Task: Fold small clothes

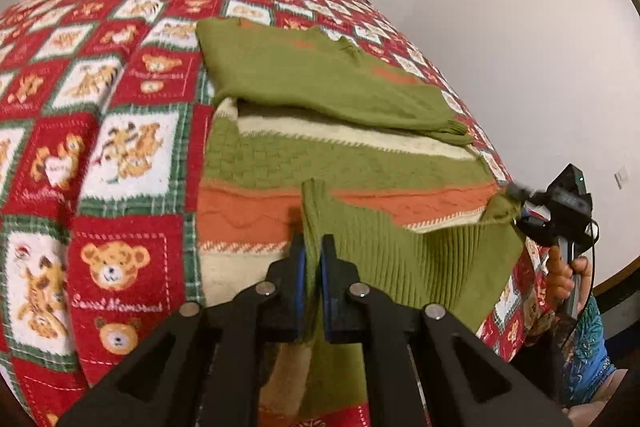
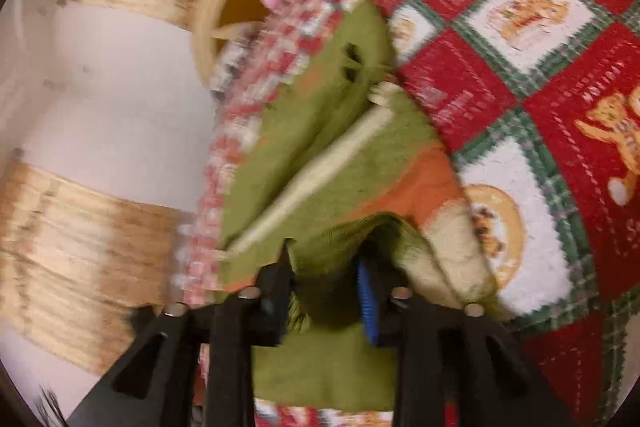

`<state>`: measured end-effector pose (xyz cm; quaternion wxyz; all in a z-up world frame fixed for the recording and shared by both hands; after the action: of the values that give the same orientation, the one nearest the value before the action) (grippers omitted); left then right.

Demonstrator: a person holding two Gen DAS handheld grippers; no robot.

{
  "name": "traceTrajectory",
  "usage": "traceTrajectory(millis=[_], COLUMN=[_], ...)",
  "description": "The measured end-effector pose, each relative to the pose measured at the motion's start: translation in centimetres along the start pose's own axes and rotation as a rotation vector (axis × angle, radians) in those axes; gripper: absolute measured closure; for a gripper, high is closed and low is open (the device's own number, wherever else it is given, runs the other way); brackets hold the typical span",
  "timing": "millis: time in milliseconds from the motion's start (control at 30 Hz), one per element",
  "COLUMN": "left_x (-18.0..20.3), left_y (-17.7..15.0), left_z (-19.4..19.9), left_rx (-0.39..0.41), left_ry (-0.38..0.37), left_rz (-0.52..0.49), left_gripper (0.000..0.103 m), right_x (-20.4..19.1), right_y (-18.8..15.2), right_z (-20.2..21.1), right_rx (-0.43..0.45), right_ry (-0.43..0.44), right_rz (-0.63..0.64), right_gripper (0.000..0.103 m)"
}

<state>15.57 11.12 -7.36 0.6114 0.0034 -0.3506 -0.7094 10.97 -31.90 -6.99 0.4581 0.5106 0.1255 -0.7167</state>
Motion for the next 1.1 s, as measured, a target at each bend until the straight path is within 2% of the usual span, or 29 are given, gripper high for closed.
traceTrajectory(millis=[100, 167, 333, 400, 467, 567, 667, 800, 867, 900, 933, 967, 1033, 1100], left_x=[-0.7, -0.9, -0.3, 0.3, 0.8, 0.8, 0.1, 0.2, 0.4, 0.5, 0.5, 0.5, 0.0, -0.4], left_y=[-0.8, -1.3, -1.5, -1.4, -1.2, -1.0, -1.1, -1.3, -1.4, -1.4, -1.5, -1.5, -1.7, -1.8], left_z=[-0.2, 0.2, 0.4, 0.3, -0.1, -0.4, -0.3, -0.2, -0.3, -0.2, -0.2, -0.2, -0.3, 0.0], left_rx=[0.012, 0.026, 0.035, 0.041, 0.048, 0.062, 0.083, 0.099, 0.102, 0.103, 0.106, 0.104, 0.094, 0.098], left_ry=[-0.016, -0.045, -0.102, -0.107, -0.094, -0.084, -0.116, -0.110, -0.098, -0.089, -0.078, -0.075, -0.075, -0.067], left_rz=[0.000, 0.005, -0.009, -0.039, -0.062, -0.057, -0.006, 0.006, -0.009, -0.014, -0.018, -0.016, 0.010, 0.030], left_gripper=[0.086, 0.083, 0.056, 0.047, 0.044, 0.044, 0.044, 0.046, 0.047, 0.053, 0.063, 0.070, 0.093, 0.094], right_x=[-0.6, -1.0, -2.1, -2.7, -3.3, -4.2, -4.9, -4.3, -4.3, -4.6, -4.9, -5.0, -5.3, -5.6], right_y=[0.9, 1.1, 0.0, -0.7, -1.6, -2.3, -2.6, -2.9, -3.7, -3.9, -4.1, -4.2, -4.5, -4.6], right_z=[2.5, 3.8, 5.7, 5.2, 4.1, 2.0, -1.3, -5.1, -5.9, -5.8, -5.7, -5.5, -4.8, -4.0], right_rx=[0.107, 0.148, 0.168, 0.146, 0.104, 0.070, 0.021, -0.086, -0.089, -0.090, -0.096, -0.097, -0.082, -0.053], right_ry=[0.096, 0.088, -0.118, -0.202, -0.307, -0.393, -0.478, -0.544, -0.601, -0.595, -0.589, -0.587, -0.588, -0.571], right_rz=[0.028, 0.060, 0.250, 0.343, 0.471, 0.613, 0.734, 0.789, 0.870, 0.888, 0.889, 0.886, 0.874, 0.842], right_gripper=[0.039, 0.039, 0.039, 0.039, 0.039, 0.039, 0.039, 0.039, 0.042, 0.056, 0.073, 0.083, 0.090, 0.091])
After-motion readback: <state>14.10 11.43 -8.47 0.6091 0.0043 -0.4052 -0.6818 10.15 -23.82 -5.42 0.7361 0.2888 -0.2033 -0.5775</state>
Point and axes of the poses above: each gripper's, at about its wrist camera, not at the fingertips, and z roughly against the way its jaws point, x to its right, y to its top, the point moved 2 cm from there along -z, roughly the way its jaws point
